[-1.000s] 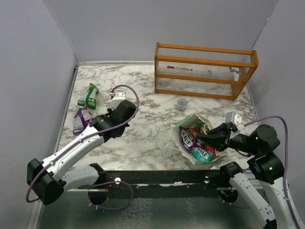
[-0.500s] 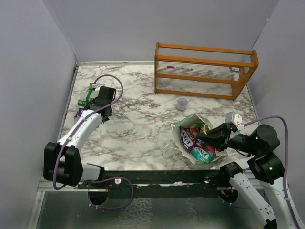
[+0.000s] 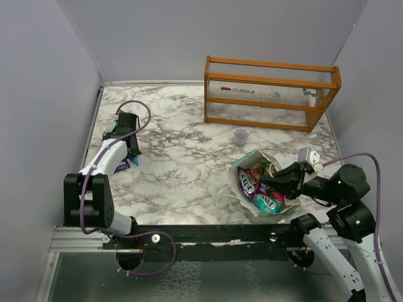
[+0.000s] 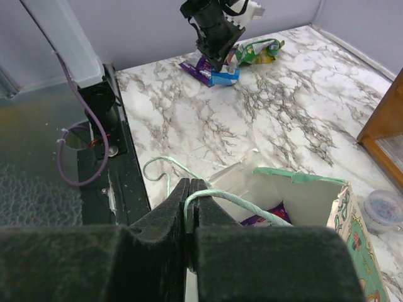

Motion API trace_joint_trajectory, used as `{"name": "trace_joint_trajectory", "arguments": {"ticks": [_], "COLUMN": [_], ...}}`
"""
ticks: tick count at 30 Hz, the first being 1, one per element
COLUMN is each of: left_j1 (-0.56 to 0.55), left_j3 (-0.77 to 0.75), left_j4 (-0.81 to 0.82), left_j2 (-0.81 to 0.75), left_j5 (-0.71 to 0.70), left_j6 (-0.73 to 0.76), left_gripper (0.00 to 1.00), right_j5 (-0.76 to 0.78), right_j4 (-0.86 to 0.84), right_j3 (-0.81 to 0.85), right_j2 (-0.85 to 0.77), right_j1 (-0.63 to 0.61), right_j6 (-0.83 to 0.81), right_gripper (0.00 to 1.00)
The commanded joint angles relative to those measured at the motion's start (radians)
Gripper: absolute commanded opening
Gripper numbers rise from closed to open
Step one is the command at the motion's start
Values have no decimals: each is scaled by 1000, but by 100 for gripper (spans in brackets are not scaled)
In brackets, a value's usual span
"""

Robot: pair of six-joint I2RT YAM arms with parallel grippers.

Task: Take the snacks out of the paper bag
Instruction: Place the snack at the center of the board.

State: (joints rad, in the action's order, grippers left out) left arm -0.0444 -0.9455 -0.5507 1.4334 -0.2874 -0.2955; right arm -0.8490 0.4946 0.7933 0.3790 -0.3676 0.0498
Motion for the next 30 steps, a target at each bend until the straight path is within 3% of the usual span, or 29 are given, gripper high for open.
{"name": "trace_joint_trajectory", "arguments": {"ticks": [1, 6, 10, 18, 30], "left_j1": [18, 17, 17, -34, -364], "left_j3": [-7, 21, 53, 127, 157], "left_j4": [0, 20, 53, 138, 169], "left_j2": [25, -38, -149, -393, -535], "left_j5": [99, 128, 135, 160, 137], "left_j6": [21, 25, 24, 10, 3], "left_gripper": [0, 29, 43, 57, 60], "right_j5": [19, 19, 16, 13, -9], "right_j4": [-10, -10, -9, -10, -28], "right_j3": [7, 8, 8, 9, 7], "right_j2": [3, 6, 11, 18, 12], "right_j1": [-9, -10, -10, -9, -10], "right_j6": [-1, -2, -2, -2, 10], "right_gripper": [2, 2, 2, 2, 2]}}
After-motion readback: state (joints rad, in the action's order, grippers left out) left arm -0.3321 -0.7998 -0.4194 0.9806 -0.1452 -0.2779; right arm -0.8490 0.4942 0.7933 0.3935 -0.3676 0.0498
